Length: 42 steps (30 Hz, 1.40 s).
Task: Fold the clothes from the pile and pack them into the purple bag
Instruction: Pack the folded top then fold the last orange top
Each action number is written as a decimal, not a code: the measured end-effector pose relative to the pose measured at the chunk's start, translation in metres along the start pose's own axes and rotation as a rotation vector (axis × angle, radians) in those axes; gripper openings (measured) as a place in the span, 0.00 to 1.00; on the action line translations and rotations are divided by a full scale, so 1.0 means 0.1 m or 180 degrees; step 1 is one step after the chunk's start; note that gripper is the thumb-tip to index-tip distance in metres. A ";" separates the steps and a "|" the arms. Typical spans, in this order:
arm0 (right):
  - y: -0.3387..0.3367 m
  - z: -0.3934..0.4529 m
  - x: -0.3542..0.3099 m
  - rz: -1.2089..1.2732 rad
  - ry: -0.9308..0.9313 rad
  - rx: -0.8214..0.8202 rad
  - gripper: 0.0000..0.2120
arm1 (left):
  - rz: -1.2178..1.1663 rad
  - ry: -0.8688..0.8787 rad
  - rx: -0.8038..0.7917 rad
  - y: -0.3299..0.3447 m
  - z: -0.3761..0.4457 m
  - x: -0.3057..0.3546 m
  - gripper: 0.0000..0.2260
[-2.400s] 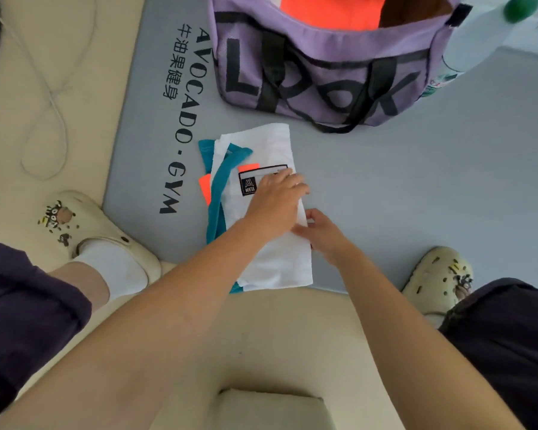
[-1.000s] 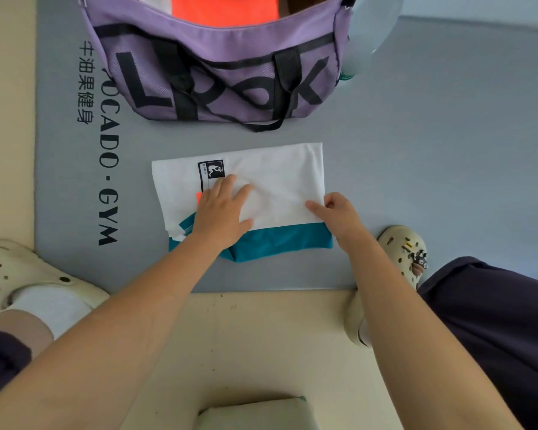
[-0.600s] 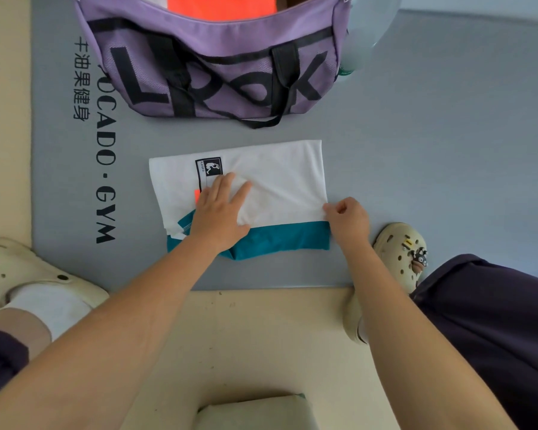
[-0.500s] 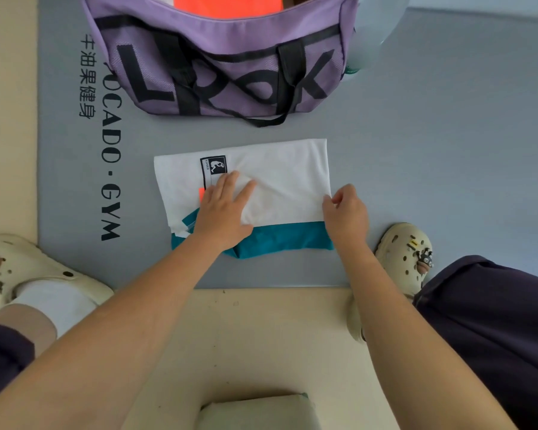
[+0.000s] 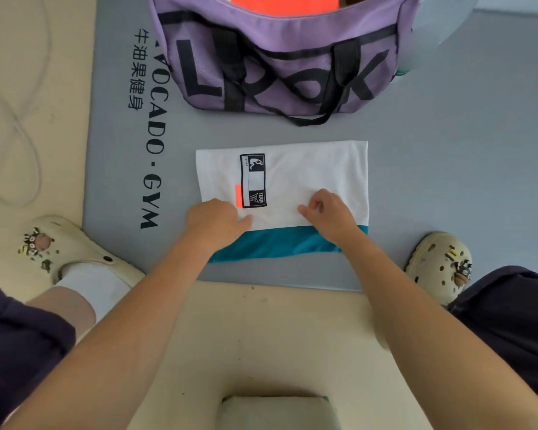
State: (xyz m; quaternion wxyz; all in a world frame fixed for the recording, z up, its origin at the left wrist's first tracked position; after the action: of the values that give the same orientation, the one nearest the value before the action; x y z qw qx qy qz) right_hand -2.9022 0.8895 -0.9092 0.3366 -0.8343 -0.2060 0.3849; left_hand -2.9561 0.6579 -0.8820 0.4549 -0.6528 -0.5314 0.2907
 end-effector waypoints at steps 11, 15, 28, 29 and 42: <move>0.28 -0.11 -0.70 -0.1083 -0.2057 0.1057 0.26 | -0.0284 0.0170 0.1083 0.22 0.45 0.13 0.29; 0.50 0.06 -0.53 -0.1539 -0.2293 0.0794 0.29 | -0.0070 0.0305 0.1327 0.44 0.50 0.02 0.30; -0.49 0.47 0.67 -0.1435 -0.0734 0.1232 0.33 | -0.0031 0.0368 0.1553 0.51 0.55 -0.03 0.28; -0.51 0.48 0.61 -0.1303 -0.0731 0.1318 0.33 | -0.0027 0.0315 0.1523 0.49 0.54 -0.02 0.28; -0.04 0.80 -0.86 -0.1467 -0.2323 0.0223 0.23 | -0.2316 -0.2364 0.0319 0.55 -0.45 0.65 0.25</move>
State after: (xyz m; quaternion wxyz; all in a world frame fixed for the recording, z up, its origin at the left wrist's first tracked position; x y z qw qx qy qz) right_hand -3.0188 0.8726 -0.9012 0.3469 -0.5638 -0.4793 0.5763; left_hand -2.8770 0.7058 -0.9061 0.3381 -0.2563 -0.8348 0.3509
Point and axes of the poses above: each hand's wrist, its own z-axis towards the middle knuckle, its own y-axis out of the palm, x = y × z, the point moved 4 cm from there along z, towards the middle knuckle, and after that the axes turned 14 degrees about x, right-handed, at the moved point
